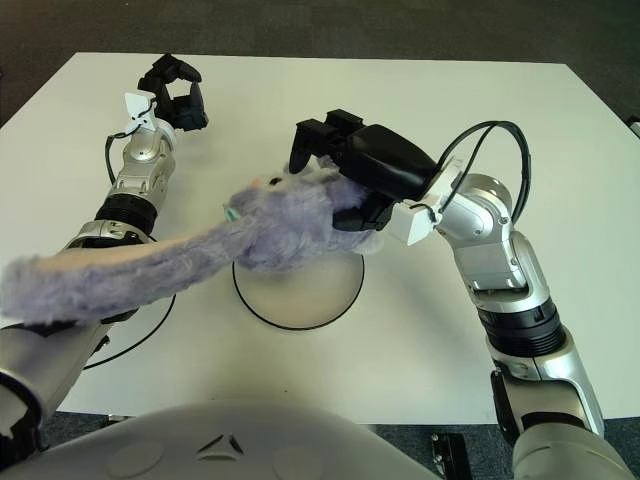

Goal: Put the doll into the plate.

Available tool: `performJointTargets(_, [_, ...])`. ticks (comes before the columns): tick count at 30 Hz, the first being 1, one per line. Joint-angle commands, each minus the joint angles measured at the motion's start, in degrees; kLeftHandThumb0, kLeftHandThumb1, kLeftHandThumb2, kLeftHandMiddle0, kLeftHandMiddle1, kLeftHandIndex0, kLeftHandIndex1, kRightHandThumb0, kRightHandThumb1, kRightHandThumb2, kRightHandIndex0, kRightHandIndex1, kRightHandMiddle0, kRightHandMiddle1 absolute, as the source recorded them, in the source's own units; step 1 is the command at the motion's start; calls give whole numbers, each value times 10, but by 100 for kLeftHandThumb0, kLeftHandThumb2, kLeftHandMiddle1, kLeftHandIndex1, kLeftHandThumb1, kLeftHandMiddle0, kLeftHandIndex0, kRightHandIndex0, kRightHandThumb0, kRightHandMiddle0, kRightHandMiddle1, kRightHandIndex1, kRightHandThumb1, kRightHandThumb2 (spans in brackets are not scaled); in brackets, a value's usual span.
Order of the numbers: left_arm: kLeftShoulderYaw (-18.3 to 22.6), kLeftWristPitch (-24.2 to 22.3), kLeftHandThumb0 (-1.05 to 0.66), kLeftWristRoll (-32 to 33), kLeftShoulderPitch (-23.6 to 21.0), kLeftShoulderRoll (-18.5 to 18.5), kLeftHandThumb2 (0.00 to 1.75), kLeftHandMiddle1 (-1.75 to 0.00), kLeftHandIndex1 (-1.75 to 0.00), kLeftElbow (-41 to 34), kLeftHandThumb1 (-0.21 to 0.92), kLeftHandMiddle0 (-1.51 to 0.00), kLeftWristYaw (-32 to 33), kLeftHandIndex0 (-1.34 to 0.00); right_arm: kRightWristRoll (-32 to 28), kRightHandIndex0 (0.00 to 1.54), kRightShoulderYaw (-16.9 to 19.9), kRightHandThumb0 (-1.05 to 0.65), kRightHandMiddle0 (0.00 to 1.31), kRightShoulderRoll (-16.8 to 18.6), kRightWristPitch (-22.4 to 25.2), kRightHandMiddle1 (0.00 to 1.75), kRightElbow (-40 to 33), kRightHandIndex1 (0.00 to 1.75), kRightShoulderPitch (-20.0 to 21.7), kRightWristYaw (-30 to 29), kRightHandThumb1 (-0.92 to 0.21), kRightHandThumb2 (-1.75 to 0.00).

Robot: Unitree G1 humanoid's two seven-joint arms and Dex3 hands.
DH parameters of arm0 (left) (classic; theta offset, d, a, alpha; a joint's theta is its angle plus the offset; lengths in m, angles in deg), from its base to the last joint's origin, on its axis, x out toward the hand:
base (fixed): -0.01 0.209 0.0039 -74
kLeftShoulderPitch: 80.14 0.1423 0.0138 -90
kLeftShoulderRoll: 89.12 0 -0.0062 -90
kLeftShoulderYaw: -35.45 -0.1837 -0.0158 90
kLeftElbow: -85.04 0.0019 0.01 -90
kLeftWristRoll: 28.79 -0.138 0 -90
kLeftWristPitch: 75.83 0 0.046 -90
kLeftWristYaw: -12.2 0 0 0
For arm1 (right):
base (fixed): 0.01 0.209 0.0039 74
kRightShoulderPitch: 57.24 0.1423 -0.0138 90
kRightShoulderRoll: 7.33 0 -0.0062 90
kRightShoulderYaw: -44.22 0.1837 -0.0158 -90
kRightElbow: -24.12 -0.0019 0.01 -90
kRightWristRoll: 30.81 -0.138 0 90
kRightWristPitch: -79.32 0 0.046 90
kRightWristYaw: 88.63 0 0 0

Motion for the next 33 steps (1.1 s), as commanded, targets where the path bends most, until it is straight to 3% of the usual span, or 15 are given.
performJointTargets(1, [3,2,-51,2,-14,0,140,-175,-175,6,25,-135,-1,-67,-18,0,7,21,0,-17,6,132,-12,87,1,19,-26,-161])
performJointTargets(14, [2,0,-51,4,-14,-1,140,-175,-175,5,25,-135,-3,-67,-59,0,20,20,0,-47,34,114,-39,58,7,64,-27,-155])
performJointTargets(27, [3,4,-51,6,-13,-2,140,-175,-175,5,26,-134,-7,-66,-84,0,37,11,0,-64,71,117,-69,72,-2,79,-29,-151])
performJointTargets(33, [0,5,-51,2,-12,-3,141,-175,-175,5,24,-135,-4,-68,-95,0,38,7,0,-64,72,111,-71,70,-3,81,-27,-148])
